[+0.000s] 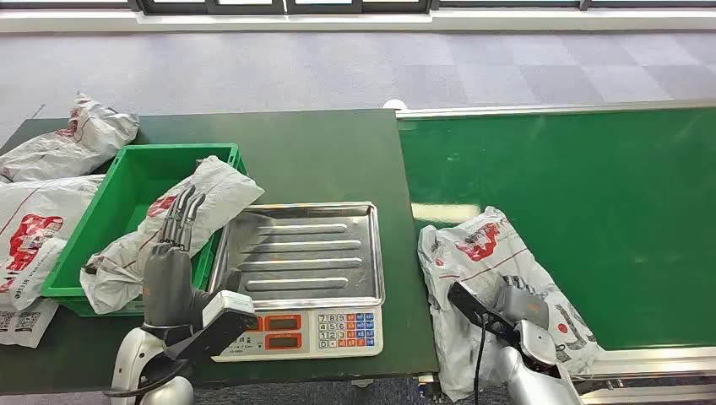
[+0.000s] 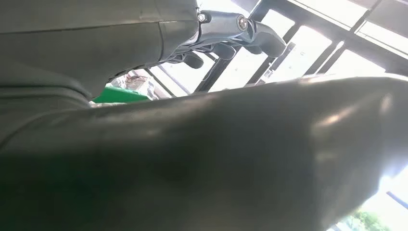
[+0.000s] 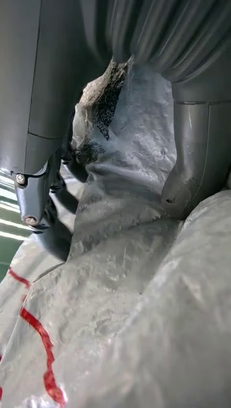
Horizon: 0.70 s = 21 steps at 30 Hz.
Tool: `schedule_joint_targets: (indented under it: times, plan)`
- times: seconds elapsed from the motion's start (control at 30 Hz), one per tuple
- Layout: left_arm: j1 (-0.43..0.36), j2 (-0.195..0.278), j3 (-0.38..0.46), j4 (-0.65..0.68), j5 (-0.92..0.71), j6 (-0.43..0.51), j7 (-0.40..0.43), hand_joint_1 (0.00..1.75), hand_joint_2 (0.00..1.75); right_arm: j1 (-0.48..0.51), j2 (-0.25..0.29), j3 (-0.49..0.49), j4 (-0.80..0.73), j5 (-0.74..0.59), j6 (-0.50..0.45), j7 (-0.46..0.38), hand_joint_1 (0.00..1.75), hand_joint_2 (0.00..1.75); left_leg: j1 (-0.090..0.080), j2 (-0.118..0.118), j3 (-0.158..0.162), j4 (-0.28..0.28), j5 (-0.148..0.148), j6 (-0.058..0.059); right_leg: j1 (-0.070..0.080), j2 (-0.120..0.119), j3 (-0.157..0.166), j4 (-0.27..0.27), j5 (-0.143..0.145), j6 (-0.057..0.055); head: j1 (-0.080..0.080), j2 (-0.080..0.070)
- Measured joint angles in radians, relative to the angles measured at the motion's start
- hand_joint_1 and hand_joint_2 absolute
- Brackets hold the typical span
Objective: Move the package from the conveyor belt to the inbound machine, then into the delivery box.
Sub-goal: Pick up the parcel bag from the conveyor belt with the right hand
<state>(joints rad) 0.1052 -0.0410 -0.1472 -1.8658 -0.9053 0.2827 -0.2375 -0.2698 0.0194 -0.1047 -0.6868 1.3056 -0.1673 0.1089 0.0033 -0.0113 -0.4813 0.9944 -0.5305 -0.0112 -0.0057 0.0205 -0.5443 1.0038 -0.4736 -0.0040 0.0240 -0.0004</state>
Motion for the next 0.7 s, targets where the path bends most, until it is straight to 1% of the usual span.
schedule_joint_targets:
  times: [0.07,0.2,0.27,0.43,0.57,0.7]
  plan:
    - [0.0,0.0,0.0,0.0,0.001,0.0,-0.001,0.0,0.0,0.0,-0.001,0.006,0.002,0.016,-0.011,0.013,1.75,1.75,0.0,0.0,0.002,0.0,0.0,0.0,0.0,0.0,0.0,0.0,0.0,0.0,0.0,0.0]
    - [0.0,-0.004,0.0,-0.001,0.002,-0.001,-0.009,0.0,0.0,0.015,-0.008,0.031,-0.002,0.105,-0.083,0.081,1.75,1.75,0.0,-0.004,0.004,0.002,0.001,0.001,0.0,-0.002,0.0,0.0,0.002,0.002,0.0,0.0]
    - [0.0,-0.005,0.0,-0.001,0.004,-0.002,-0.013,0.0,0.0,0.029,-0.009,0.036,-0.022,0.139,-0.098,0.093,1.75,1.75,0.0,-0.006,0.002,0.002,0.001,0.001,-0.001,-0.003,-0.001,0.0,0.002,0.002,0.0,0.0]
    - [0.002,-0.005,0.001,-0.002,0.021,-0.002,-0.027,0.0,0.0,0.062,-0.011,0.039,-0.088,0.176,-0.095,0.087,1.75,1.75,0.0,-0.006,-0.002,0.002,0.001,0.001,-0.001,-0.004,-0.006,0.0,0.001,0.002,0.0,0.0]
    - [0.008,-0.005,0.001,-0.004,0.026,0.001,-0.036,0.0,0.0,0.077,-0.016,0.032,-0.124,0.178,-0.122,0.071,1.75,1.75,0.0,-0.006,-0.004,0.002,0.001,0.001,-0.001,-0.004,-0.007,0.0,0.001,0.002,0.0,0.0]
    - [0.022,-0.005,0.001,-0.01,0.038,0.008,-0.049,0.0,0.0,0.093,-0.027,0.011,-0.23,0.154,-0.147,0.02,1.75,1.75,-0.001,-0.006,-0.014,0.002,0.001,0.001,-0.002,-0.004,-0.011,0.0,0.002,0.002,0.0,0.0]
